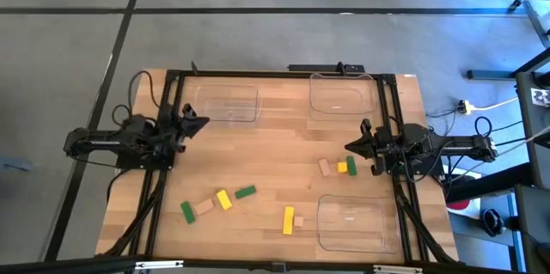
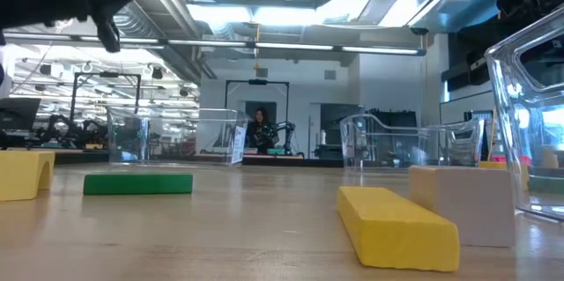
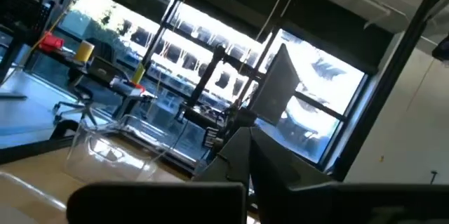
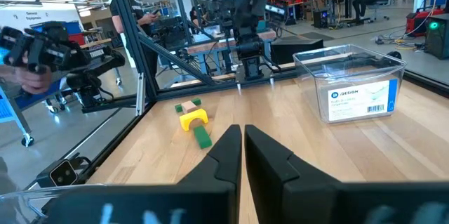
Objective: Sort & place blocks by color
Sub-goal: Put the left brown block into the top left transparent bin
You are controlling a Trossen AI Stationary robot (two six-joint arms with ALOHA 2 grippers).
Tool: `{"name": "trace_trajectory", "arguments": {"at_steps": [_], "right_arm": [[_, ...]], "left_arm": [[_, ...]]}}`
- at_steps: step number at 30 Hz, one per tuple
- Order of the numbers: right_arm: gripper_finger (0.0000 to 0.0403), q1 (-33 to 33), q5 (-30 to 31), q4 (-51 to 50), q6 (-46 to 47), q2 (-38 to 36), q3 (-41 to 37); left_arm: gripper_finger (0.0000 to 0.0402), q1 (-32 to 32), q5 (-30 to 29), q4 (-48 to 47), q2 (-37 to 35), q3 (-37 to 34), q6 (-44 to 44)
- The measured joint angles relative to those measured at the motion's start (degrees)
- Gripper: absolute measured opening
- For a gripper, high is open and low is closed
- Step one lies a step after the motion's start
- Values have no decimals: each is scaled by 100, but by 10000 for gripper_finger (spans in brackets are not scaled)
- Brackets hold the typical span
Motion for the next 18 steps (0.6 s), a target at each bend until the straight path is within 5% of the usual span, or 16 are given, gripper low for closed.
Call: {"name": "trace_trajectory", "arguments": {"at_steps": [5, 14, 18], "right_arm": [[23, 0, 1, -2, 0, 0, 2], [23, 0, 1, -2, -2, 0, 0], [23, 1, -2, -2, 0, 0, 1]], "left_arm": [[44, 0, 364, -935, 951, 1074, -69], [166, -2, 1756, -4996, 2895, 3961, 610], [195, -5, 2560, -5713, 3553, 4640, 1066]]}}
